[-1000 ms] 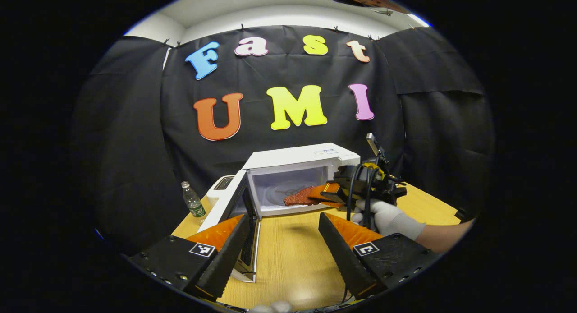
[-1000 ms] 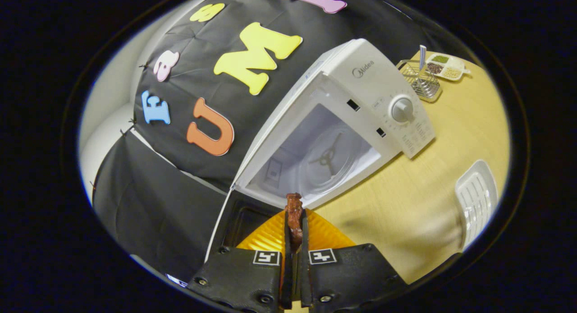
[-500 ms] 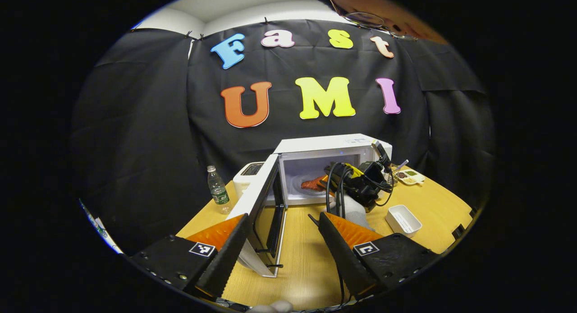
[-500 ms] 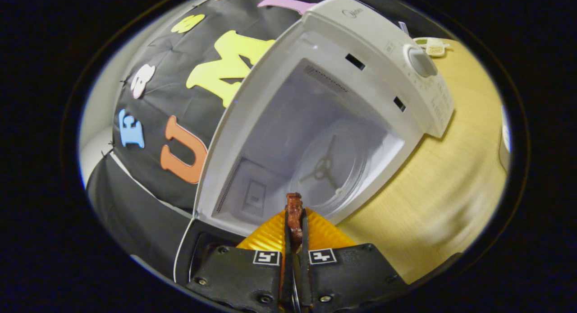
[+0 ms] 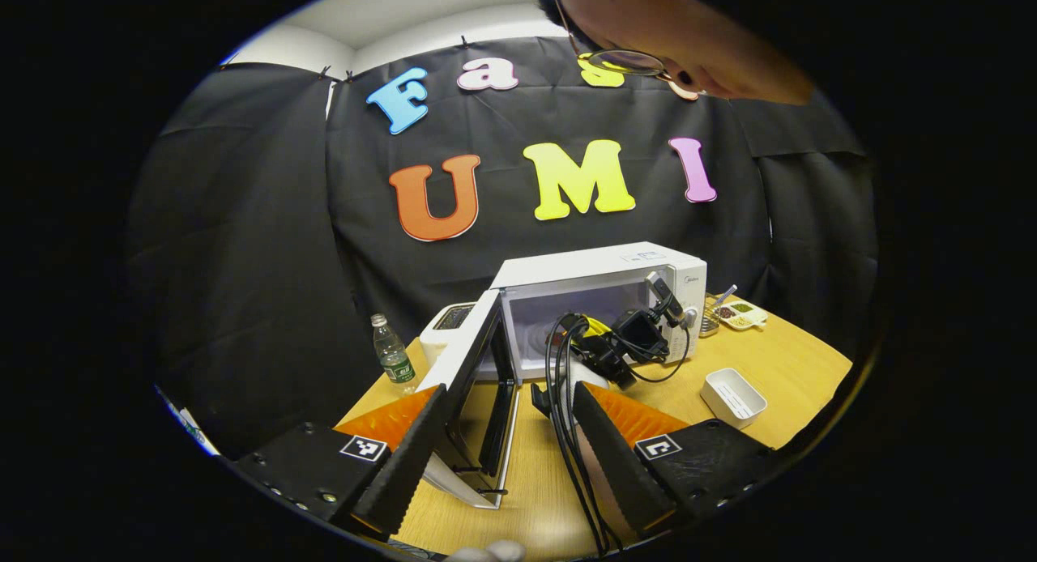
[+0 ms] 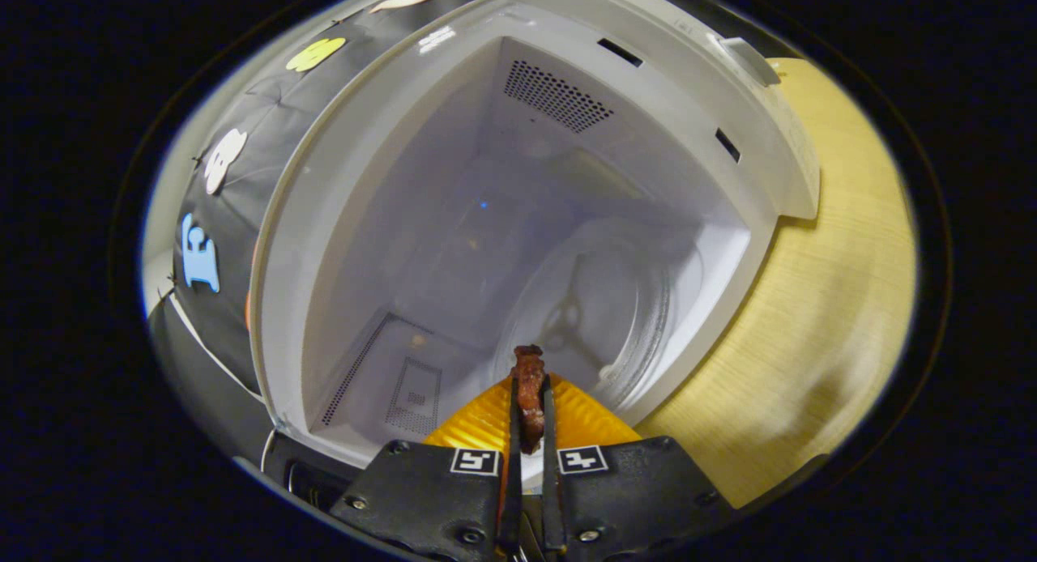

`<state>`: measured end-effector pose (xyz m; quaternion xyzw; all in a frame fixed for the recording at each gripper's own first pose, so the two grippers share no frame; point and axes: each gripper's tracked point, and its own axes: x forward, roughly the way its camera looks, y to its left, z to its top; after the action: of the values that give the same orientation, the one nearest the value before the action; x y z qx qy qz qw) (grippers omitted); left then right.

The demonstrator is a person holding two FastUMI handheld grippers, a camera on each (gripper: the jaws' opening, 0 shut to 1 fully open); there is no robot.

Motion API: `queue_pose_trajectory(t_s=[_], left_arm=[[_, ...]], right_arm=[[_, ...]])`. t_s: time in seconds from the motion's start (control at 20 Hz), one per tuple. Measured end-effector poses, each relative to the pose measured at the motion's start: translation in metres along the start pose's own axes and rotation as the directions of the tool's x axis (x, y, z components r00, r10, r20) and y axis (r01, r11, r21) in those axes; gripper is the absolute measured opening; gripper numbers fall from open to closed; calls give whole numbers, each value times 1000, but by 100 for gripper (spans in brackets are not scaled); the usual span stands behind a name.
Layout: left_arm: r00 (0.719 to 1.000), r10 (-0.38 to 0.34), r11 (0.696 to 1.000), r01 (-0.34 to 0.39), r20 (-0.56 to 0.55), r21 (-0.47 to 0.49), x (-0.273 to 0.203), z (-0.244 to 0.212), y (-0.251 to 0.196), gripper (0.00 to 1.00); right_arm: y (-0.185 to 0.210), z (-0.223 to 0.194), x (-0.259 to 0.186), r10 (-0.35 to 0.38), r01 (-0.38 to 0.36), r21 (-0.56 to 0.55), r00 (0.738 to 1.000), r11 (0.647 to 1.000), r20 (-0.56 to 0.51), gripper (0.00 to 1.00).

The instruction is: Open the microwave oven with the left hand, put the food in, and close the microwave oven.

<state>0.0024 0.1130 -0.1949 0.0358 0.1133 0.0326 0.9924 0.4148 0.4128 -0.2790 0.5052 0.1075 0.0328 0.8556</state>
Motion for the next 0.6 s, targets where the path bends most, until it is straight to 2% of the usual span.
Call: queue_pose_trajectory(t_s=[0.05, 0.1, 0.2, 0.3, 0.35, 0.4, 0.55, 0.6], left_arm=[[1000, 5, 1000, -5, -4, 4, 0, -2, 2, 95], [1000, 9, 1000, -9, -2, 0, 0, 0, 2, 95], [1000, 4, 1000, -4, -10, -10, 1, -2, 1, 95], [1000, 0, 1000, 0, -21, -13, 2, -6, 1, 95], [1000, -3, 1000, 2, -18, -15, 4, -6, 2, 95], [1000, -5, 1000, 5, -13, -17, 5, -5, 1, 95], [1000, -3, 1000, 2, -15, -22, 9, -8, 2, 95], [1000, -5, 1000, 4, -12, -23, 9, -8, 0, 95]], right_arm=[[-2, 4, 4, 3, -3, 6, 1000, 1000, 11, 15], [-4, 7, 8, 3, -3, -1, 1000, 1000, 20, 7], [-13, 11, 10, -24, 26, -58, 999, 998, 35, 10], [-11, 9, 12, -18, 21, -103, 999, 994, 27, 18], [-5, 10, 9, -12, 15, -128, 1000, 992, 23, 31], [-4, 13, 9, -15, 21, -180, 999, 984, 35, 38], [-5, 20, 6, -38, 55, -326, 998, 944, 59, 84], [-3, 22, 5, -30, 49, -343, 998, 938, 60, 84]])
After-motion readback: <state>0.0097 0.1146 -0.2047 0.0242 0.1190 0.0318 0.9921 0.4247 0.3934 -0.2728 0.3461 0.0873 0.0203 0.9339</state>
